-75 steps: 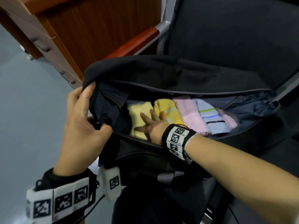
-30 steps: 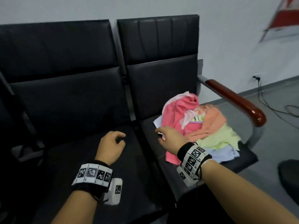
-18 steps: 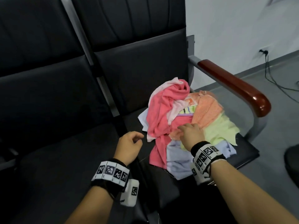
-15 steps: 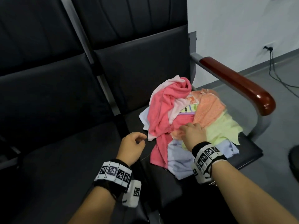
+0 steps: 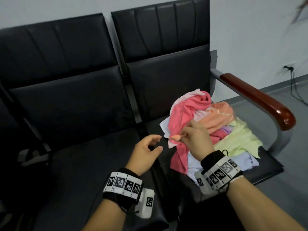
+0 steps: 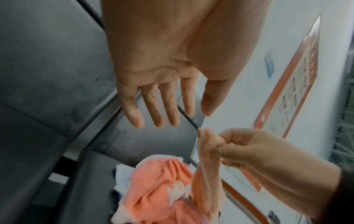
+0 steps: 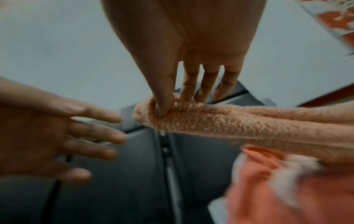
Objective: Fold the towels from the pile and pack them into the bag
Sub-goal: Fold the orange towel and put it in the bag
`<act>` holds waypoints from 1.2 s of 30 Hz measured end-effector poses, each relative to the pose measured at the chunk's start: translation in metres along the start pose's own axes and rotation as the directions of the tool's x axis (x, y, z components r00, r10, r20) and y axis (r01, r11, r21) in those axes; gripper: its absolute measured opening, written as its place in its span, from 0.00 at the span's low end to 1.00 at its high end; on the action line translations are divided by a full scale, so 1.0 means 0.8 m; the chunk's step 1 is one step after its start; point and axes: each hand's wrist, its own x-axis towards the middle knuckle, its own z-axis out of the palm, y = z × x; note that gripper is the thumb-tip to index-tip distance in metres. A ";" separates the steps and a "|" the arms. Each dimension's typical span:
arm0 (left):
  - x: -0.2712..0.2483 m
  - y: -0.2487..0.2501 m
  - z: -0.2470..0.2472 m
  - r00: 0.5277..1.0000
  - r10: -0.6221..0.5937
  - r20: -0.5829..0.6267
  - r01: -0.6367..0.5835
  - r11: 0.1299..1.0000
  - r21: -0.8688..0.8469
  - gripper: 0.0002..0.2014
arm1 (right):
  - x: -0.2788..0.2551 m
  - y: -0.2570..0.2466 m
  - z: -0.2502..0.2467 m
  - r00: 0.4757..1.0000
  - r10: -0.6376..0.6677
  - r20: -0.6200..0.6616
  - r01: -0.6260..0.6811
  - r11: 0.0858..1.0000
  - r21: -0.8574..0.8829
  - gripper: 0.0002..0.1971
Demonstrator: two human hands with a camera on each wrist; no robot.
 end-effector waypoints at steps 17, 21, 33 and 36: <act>-0.207 -0.075 -0.196 0.920 0.172 -0.352 -0.187 0.982 -0.008 0.06 | -0.094 -0.305 0.084 0.894 -0.406 0.191 0.373 0.909 0.187 0.05; -0.257 -0.104 -0.220 0.889 0.177 -0.423 -0.188 0.982 0.014 0.07 | -0.126 -0.348 0.113 0.861 -0.453 0.233 0.400 0.884 0.241 0.06; -0.314 -0.112 -0.253 0.852 0.264 -0.452 -0.195 0.961 0.195 0.09 | -0.134 -0.398 0.114 0.749 -0.578 0.324 0.578 0.809 0.107 0.16; -0.314 -0.109 -0.258 0.814 0.296 -0.501 -0.197 0.950 0.241 0.09 | -0.127 -0.385 0.108 0.727 -0.557 0.401 0.530 0.827 0.188 0.14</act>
